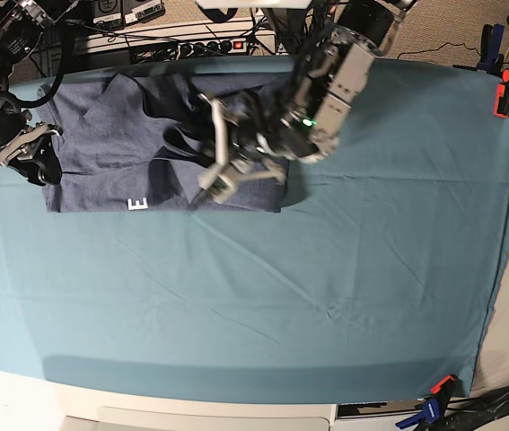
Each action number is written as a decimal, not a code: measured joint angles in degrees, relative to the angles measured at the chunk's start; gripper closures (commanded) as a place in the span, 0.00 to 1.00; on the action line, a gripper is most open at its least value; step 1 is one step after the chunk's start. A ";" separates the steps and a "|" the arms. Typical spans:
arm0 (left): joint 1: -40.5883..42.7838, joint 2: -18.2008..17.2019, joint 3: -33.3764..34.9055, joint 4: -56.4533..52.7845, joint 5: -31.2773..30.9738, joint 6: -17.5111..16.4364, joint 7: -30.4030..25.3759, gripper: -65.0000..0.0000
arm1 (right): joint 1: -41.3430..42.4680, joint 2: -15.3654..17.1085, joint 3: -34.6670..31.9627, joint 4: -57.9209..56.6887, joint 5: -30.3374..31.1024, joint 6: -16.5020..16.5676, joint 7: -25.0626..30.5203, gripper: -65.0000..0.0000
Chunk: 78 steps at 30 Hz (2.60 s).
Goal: Fold the T-shirt properly
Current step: 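Lower the left gripper onto the folded section and press it flat, then raise the left gripper and move it toward the shirt's collar edge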
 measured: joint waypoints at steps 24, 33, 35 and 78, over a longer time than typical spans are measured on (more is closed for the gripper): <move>-0.87 4.61 13.11 0.66 6.05 -0.04 -0.17 1.00 | 0.00 0.00 0.00 0.00 0.00 0.00 0.00 0.71; -7.30 5.88 13.40 1.95 15.65 0.61 -0.48 1.00 | 0.00 0.00 0.00 0.00 -0.02 0.00 -0.02 0.71; -8.81 5.88 11.98 1.99 16.33 0.90 -0.76 1.00 | 0.00 0.00 0.00 0.00 -0.02 0.00 -0.02 0.71; 4.42 -4.59 -5.25 2.10 -4.68 -1.09 2.32 1.00 | -0.15 0.00 0.00 0.00 -0.15 0.00 0.26 0.71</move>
